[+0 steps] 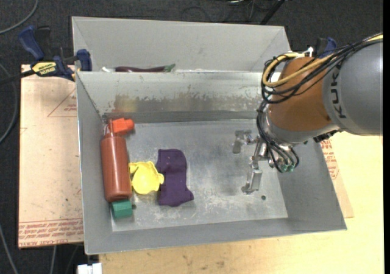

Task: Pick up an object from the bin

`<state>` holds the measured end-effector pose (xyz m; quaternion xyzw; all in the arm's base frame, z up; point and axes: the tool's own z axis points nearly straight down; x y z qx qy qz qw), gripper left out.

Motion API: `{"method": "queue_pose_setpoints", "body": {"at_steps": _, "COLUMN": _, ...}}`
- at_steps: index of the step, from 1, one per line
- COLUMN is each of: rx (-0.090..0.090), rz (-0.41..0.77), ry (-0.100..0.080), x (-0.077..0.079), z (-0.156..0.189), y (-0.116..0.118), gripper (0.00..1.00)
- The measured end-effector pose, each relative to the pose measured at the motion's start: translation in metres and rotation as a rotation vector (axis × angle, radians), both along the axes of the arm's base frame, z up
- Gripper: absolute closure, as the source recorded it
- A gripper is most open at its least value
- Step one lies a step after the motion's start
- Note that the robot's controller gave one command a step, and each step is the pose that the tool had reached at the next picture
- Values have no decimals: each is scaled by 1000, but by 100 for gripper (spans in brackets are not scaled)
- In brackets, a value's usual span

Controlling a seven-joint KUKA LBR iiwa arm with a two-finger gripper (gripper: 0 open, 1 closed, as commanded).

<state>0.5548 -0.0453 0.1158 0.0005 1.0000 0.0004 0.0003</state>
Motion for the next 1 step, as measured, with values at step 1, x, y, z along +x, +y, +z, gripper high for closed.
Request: {"method": "queue_pose_setpoints", "body": {"at_steps": 1, "rx": -1, "rz": 149, "ry": -4, "x": 14, "z": -18, "y": 18, "gripper": 0}}
